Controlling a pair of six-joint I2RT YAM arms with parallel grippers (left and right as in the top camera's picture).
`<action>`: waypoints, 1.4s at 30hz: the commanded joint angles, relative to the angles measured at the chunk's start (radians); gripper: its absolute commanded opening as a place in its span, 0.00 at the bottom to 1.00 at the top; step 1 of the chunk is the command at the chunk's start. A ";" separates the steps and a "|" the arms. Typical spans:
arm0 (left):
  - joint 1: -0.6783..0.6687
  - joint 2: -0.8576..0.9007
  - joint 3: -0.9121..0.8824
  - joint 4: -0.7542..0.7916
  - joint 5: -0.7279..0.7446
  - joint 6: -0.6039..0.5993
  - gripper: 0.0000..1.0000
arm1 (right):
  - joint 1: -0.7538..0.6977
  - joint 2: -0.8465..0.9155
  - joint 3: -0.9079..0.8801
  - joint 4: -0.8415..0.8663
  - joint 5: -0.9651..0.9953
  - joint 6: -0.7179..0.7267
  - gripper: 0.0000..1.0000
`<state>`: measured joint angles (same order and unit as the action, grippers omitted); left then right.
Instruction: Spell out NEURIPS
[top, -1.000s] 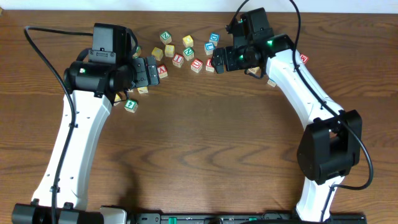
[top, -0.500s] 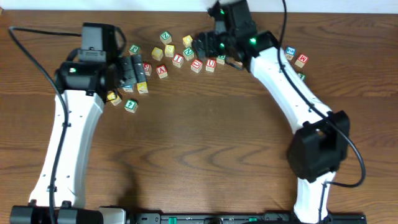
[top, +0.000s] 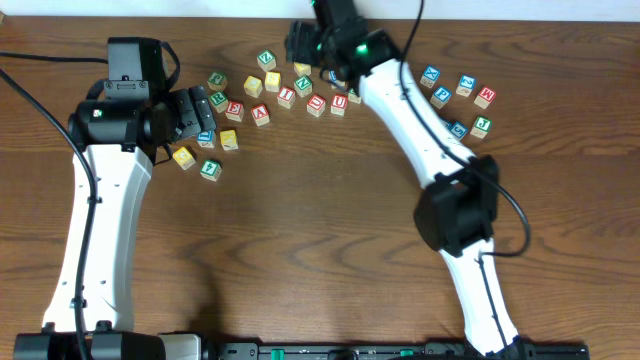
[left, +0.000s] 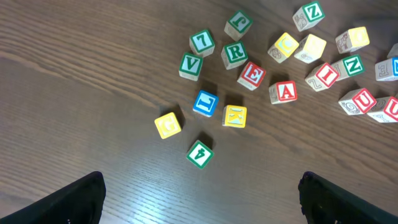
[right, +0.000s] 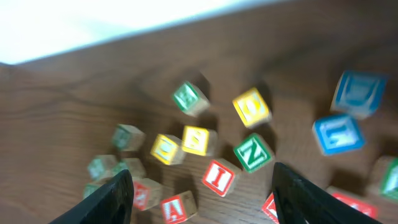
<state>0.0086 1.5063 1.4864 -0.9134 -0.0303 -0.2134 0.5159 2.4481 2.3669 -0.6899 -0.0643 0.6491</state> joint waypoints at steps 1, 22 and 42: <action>0.003 0.003 0.023 -0.013 -0.012 -0.010 0.98 | 0.018 0.049 0.011 0.003 0.037 0.127 0.66; 0.003 0.003 0.011 -0.027 -0.012 -0.010 0.98 | 0.041 0.238 0.009 0.150 0.169 0.140 0.65; 0.003 0.003 0.002 -0.005 -0.012 -0.010 0.98 | 0.041 0.267 0.008 0.162 0.212 0.138 0.39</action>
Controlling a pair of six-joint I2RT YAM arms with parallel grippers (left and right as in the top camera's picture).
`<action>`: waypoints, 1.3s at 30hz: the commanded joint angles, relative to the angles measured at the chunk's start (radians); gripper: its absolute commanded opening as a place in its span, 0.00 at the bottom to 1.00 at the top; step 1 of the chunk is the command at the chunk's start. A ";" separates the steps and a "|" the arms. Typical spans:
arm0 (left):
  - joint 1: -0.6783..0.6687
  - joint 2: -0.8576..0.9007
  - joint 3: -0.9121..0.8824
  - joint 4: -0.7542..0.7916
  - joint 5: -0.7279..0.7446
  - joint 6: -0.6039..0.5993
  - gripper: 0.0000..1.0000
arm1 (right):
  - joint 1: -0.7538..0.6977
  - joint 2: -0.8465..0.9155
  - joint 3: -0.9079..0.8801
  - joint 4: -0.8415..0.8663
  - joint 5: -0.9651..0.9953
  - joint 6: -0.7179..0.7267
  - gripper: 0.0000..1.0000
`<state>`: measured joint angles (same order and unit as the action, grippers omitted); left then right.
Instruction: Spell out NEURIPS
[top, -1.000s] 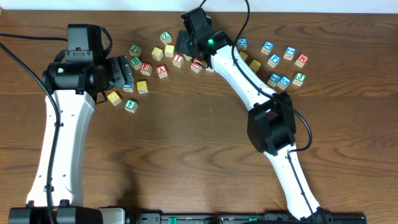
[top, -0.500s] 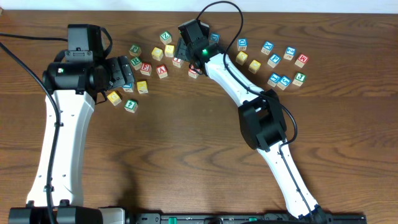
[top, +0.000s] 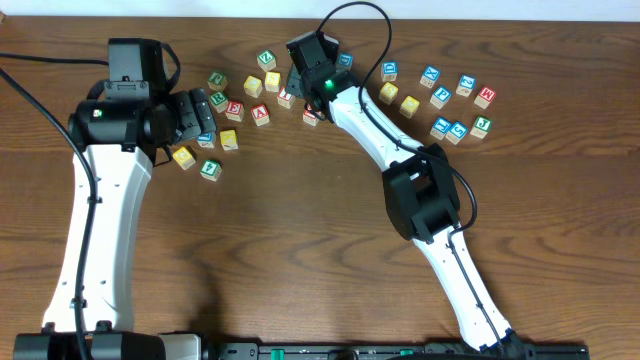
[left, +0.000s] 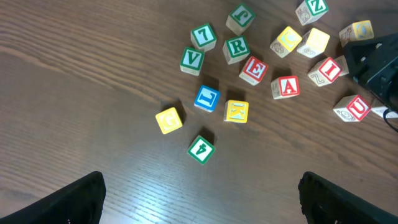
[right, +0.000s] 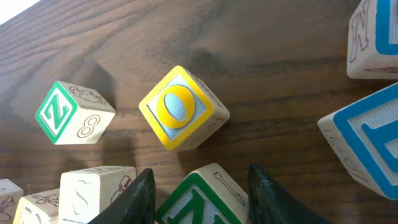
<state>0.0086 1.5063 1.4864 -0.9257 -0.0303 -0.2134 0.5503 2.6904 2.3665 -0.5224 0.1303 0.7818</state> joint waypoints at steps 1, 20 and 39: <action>0.003 0.003 0.002 0.008 -0.012 -0.010 0.98 | 0.007 0.025 0.009 -0.006 0.017 -0.006 0.37; 0.003 0.003 0.002 0.011 -0.012 -0.010 0.98 | -0.001 -0.052 0.009 -0.143 0.013 -0.354 0.39; 0.003 0.003 0.001 0.011 -0.012 -0.010 0.98 | -0.027 -0.066 0.009 -0.100 -0.022 -0.417 0.49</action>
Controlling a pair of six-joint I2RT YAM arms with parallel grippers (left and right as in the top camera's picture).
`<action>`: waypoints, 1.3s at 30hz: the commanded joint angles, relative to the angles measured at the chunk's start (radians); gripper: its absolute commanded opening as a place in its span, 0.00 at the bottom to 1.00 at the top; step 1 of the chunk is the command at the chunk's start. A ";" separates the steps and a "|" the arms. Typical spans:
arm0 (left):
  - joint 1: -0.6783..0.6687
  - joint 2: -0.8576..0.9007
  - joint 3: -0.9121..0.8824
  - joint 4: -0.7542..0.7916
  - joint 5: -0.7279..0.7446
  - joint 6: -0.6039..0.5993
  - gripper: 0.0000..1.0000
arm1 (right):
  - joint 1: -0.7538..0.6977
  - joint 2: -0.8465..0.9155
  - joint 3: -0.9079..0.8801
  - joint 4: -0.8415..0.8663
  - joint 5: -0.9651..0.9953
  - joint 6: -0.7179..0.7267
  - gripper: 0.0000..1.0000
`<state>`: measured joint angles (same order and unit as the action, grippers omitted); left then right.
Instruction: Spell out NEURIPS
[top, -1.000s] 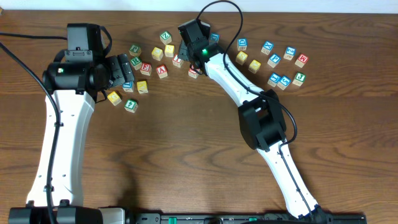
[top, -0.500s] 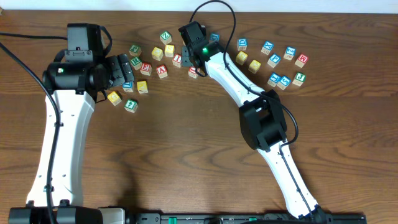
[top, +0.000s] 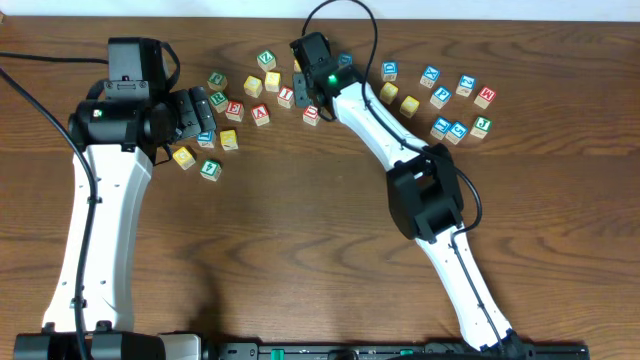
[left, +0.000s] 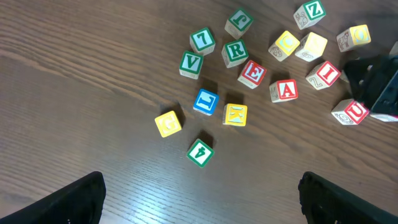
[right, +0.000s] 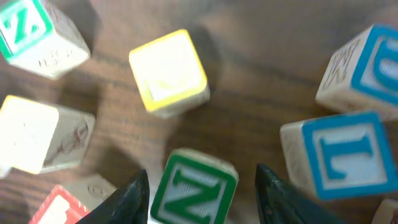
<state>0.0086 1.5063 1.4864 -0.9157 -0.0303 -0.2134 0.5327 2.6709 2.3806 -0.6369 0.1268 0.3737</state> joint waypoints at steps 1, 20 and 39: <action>0.003 0.003 0.001 0.001 -0.012 -0.010 0.98 | -0.010 -0.046 -0.005 0.021 -0.025 -0.003 0.48; 0.003 0.003 0.001 0.001 -0.012 -0.010 0.98 | 0.011 -0.003 -0.006 0.066 0.025 0.075 0.38; 0.003 0.003 0.001 0.001 -0.012 -0.010 0.98 | 0.011 0.024 -0.008 0.058 0.028 0.049 0.35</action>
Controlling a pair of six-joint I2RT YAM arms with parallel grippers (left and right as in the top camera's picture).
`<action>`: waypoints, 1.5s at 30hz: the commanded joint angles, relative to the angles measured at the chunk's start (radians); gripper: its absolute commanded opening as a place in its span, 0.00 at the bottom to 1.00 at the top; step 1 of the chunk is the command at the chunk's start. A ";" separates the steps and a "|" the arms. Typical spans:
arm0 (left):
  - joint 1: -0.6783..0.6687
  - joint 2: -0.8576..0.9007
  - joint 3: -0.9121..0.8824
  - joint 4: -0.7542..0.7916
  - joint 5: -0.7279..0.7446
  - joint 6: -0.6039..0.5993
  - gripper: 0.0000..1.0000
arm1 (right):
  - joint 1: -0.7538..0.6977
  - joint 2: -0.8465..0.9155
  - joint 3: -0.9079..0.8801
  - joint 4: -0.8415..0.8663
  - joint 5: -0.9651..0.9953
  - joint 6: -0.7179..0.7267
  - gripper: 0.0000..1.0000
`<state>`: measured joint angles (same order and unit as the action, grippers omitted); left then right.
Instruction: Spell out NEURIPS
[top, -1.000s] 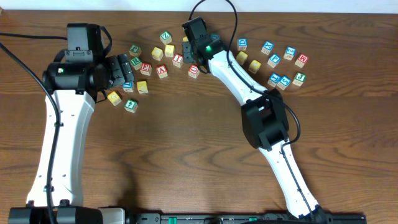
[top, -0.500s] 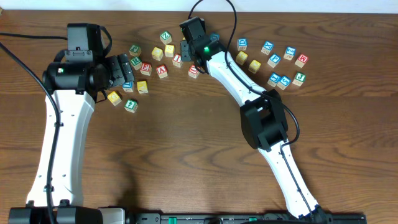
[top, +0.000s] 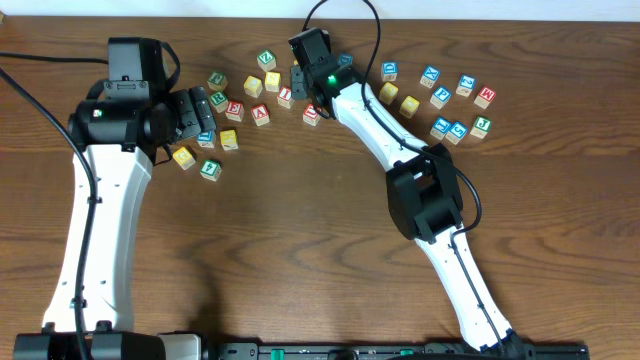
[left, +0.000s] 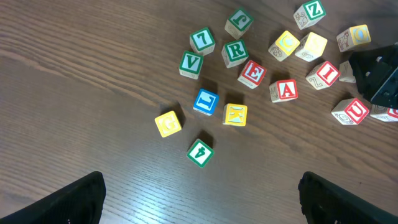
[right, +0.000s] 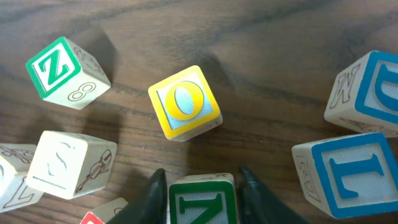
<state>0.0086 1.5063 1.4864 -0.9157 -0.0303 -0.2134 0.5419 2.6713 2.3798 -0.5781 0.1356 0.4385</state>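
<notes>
Lettered wooden blocks lie scattered along the table's far side. My right gripper (top: 303, 82) is low among them, its jaws pressed against both sides of the green N block (right: 204, 200), which rests on the table. The yellow O block (right: 185, 102) lies just beyond it. In the left wrist view I see the green R (left: 235, 52), red E (left: 252, 73), red I (left: 328, 73) and red U (left: 353, 111). A blue P (top: 441, 96) lies to the right. My left gripper (left: 200, 205) hangs open above the left cluster.
Close around the N are a green Z block (right: 67, 71), a plain-faced block (right: 71, 163) and two blue blocks (right: 345, 174). A red A (left: 285, 91) sits by the E. More blocks lie in the far right group (top: 460, 128). The table's back edge (top: 500, 15) is near.
My right gripper's fingers, spread wide on either side of the green N, have closed in against its sides. The left arm has not moved.
My right gripper was open, high over the back row of blocks. Then it was low with its fingers either side of the green N, and stayed open there. Now it is shut on the N. The left gripper stayed open over the left cluster throughout.
</notes>
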 joint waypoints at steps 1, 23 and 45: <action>0.003 0.003 0.001 0.001 -0.012 -0.010 0.98 | 0.003 0.028 -0.007 -0.001 0.019 -0.022 0.37; 0.003 0.003 0.001 0.001 -0.012 -0.010 0.98 | 0.002 0.003 -0.006 -0.018 0.019 -0.029 0.21; 0.003 0.003 0.001 0.020 -0.079 -0.009 0.98 | 0.002 -0.243 -0.007 -0.510 -0.324 -0.470 0.12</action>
<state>0.0086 1.5063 1.4864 -0.8982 -0.0490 -0.2134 0.5419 2.4329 2.3749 -1.0206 -0.0471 0.1291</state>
